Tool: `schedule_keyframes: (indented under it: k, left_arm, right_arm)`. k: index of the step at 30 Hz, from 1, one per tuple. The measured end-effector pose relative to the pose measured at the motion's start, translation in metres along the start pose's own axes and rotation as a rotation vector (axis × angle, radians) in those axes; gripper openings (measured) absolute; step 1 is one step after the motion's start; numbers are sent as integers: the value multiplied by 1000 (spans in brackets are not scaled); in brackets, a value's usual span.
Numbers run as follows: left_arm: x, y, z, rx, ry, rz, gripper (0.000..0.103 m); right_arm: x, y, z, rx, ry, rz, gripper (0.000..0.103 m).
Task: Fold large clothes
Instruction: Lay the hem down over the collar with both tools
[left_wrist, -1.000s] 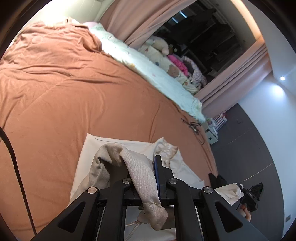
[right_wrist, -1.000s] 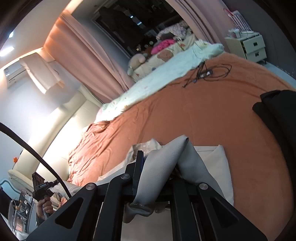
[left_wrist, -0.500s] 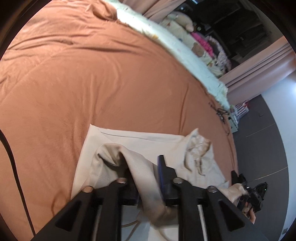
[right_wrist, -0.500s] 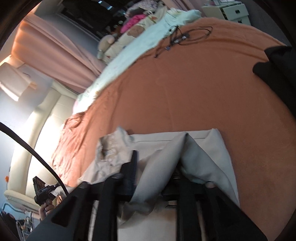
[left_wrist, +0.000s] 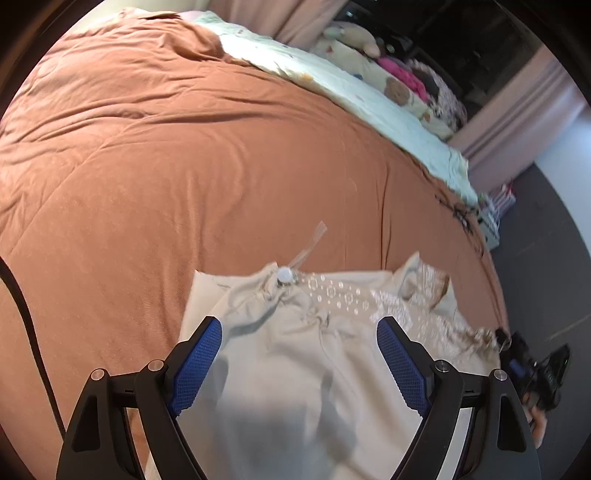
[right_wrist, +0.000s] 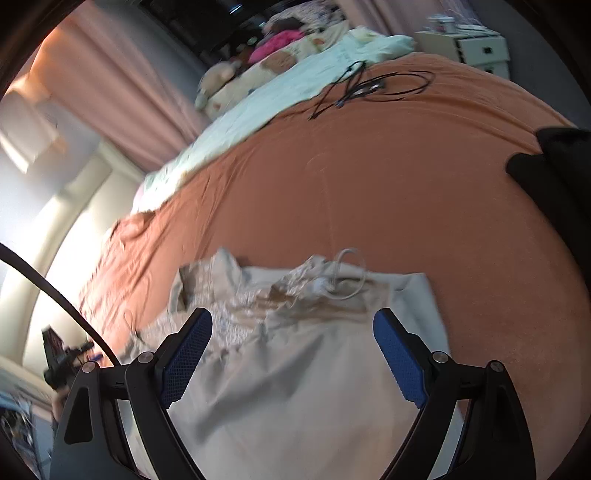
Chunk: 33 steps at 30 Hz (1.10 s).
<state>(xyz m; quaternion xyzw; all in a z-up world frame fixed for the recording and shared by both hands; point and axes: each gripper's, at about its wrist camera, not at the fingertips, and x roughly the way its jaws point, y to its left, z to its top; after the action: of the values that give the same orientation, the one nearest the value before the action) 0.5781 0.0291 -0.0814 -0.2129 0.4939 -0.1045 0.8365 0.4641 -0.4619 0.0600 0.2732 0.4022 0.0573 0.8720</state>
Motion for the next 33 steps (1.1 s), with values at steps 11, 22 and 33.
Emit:
schedule_keyframes:
  k: [11, 22, 33]
  left_arm:
    - [56, -38, -21, 113, 140, 18, 70]
    - [113, -68, -46, 245, 228, 113, 51]
    - [71, -83, -38, 295, 86, 71, 0]
  right_arm:
    - [57, 54, 4, -141, 160, 0, 70]
    - [149, 95, -30, -328, 357, -67, 43]
    - [109, 111, -11, -360, 190, -82, 0]
